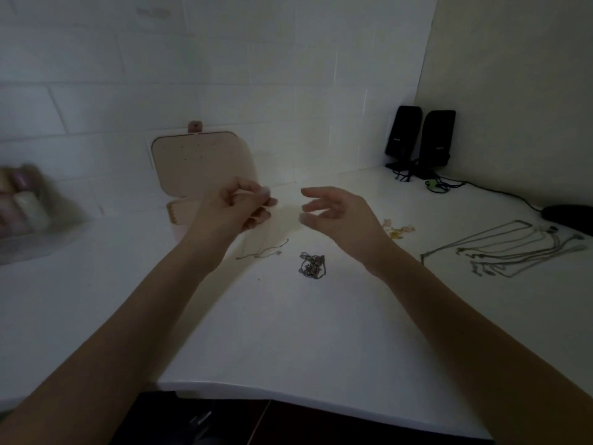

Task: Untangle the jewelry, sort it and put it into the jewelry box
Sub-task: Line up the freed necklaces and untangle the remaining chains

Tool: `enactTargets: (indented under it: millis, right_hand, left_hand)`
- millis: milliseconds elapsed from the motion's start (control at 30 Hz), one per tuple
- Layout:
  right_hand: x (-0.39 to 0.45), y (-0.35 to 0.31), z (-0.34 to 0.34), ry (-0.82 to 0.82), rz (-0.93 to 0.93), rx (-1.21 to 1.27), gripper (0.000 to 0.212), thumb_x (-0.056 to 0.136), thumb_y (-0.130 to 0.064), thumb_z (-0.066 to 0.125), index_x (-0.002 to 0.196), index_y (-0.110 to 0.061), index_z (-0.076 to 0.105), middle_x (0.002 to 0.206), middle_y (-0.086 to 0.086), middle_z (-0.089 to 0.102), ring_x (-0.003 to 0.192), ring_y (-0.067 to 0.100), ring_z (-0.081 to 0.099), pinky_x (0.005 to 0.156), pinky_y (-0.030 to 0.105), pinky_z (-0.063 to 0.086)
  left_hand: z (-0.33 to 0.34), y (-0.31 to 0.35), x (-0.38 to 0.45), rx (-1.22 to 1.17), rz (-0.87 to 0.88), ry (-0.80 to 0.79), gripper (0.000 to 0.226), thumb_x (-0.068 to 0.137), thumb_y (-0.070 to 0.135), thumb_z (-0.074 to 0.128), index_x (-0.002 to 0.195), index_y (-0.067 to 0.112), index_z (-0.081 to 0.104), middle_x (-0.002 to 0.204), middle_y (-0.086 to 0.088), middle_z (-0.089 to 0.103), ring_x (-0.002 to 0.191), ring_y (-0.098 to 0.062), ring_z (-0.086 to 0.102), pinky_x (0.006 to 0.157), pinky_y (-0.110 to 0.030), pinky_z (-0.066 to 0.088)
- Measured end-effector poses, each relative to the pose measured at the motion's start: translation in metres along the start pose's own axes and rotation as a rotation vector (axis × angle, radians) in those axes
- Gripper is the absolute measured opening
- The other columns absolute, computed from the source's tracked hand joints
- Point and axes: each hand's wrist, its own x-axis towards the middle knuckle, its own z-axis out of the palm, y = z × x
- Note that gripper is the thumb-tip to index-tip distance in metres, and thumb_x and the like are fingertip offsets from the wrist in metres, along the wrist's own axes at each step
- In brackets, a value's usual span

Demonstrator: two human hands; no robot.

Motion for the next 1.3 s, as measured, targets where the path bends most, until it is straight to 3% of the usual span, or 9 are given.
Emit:
enactTargets:
  millis: [133, 300, 467, 567, 667, 767, 967, 1300]
  right_hand:
    - [-0.008, -0.013, 0.005, -0.136, 0.0, 0.236, 0.03, 0.083, -0.007, 0.069, 0.112, -0.011, 0.067, 0.087, 0.009, 0.066, 0.076, 0.014, 0.063, 0.07, 0.018, 0.054]
    - [-0.012, -0.014, 0.011, -0.118, -0.006, 0.228, 0.028, 0.083, -0.001, 0.068, 0.111, -0.002, 0.067, 0.092, 0.025, 0.069, 0.069, 0.014, 0.064, 0.07, 0.02, 0.057]
    - [-0.013, -0.015, 0.013, -0.135, 0.021, 0.212, 0.013, 0.082, -0.007, 0.07, 0.095, -0.008, 0.072, 0.077, 0.009, 0.071, 0.063, 0.01, 0.063, 0.068, 0.023, 0.057]
    - [-0.012, -0.012, 0.011, -0.099, 0.093, 0.296, 0.005, 0.081, -0.01, 0.072, 0.086, -0.009, 0.071, 0.067, -0.001, 0.069, 0.06, 0.009, 0.061, 0.067, 0.023, 0.055]
    - [-0.008, -0.012, 0.009, -0.026, 0.167, 0.383, 0.018, 0.085, -0.015, 0.068, 0.098, -0.004, 0.068, 0.075, 0.0, 0.066, 0.062, 0.008, 0.057, 0.063, 0.019, 0.053]
    - [-0.003, -0.015, 0.001, 0.097, 0.218, 0.562, 0.018, 0.088, -0.014, 0.064, 0.102, -0.004, 0.065, 0.078, 0.003, 0.062, 0.065, 0.011, 0.055, 0.059, 0.018, 0.05]
    - [0.006, -0.014, -0.023, 0.26, 0.14, 0.801, 0.001, 0.089, -0.011, 0.062, 0.088, -0.011, 0.063, 0.067, 0.001, 0.058, 0.059, 0.009, 0.053, 0.058, 0.019, 0.048]
    - [0.011, -0.008, -0.035, 0.287, 0.108, 0.934, 0.003, 0.09, -0.009, 0.061, 0.088, -0.008, 0.064, 0.069, 0.002, 0.063, 0.065, 0.011, 0.061, 0.063, 0.019, 0.052]
  left_hand:
    - [0.006, -0.006, -0.003, 0.082, -0.025, -0.155, 0.01, 0.087, 0.012, 0.061, 0.079, 0.013, 0.057, 0.063, 0.002, 0.068, 0.055, -0.007, 0.061, 0.051, -0.016, 0.044]
    - [0.006, -0.008, -0.003, 0.103, -0.022, -0.198, 0.009, 0.085, 0.014, 0.064, 0.079, 0.01, 0.058, 0.06, -0.002, 0.066, 0.056, -0.011, 0.062, 0.051, -0.016, 0.045]
    - [0.006, -0.01, -0.004, 0.135, -0.028, -0.175, 0.02, 0.081, 0.015, 0.069, 0.084, 0.01, 0.049, 0.058, -0.003, 0.066, 0.053, -0.012, 0.061, 0.049, -0.019, 0.044]
    - [0.009, -0.009, -0.005, 0.09, -0.052, -0.178, 0.021, 0.085, 0.014, 0.064, 0.086, 0.011, 0.043, 0.06, -0.001, 0.068, 0.053, -0.011, 0.062, 0.049, -0.019, 0.044]
    - [0.01, -0.005, -0.006, 0.026, -0.081, -0.229, 0.02, 0.083, 0.018, 0.064, 0.085, 0.013, 0.044, 0.071, -0.002, 0.072, 0.054, -0.01, 0.061, 0.048, -0.018, 0.043]
    - [0.011, -0.005, -0.008, 0.066, -0.066, -0.297, 0.023, 0.078, 0.006, 0.068, 0.093, 0.012, 0.051, 0.072, -0.005, 0.073, 0.055, -0.009, 0.063, 0.046, -0.016, 0.043]
    - [0.005, -0.009, -0.004, 0.154, -0.008, -0.252, 0.01, 0.082, 0.003, 0.066, 0.085, 0.012, 0.065, 0.072, -0.003, 0.073, 0.065, -0.01, 0.07, 0.048, -0.015, 0.045]
    - [0.001, -0.016, 0.0, 0.236, -0.084, -0.205, 0.006, 0.084, 0.004, 0.066, 0.081, 0.009, 0.066, 0.066, 0.003, 0.071, 0.062, -0.005, 0.068, 0.047, -0.014, 0.046]
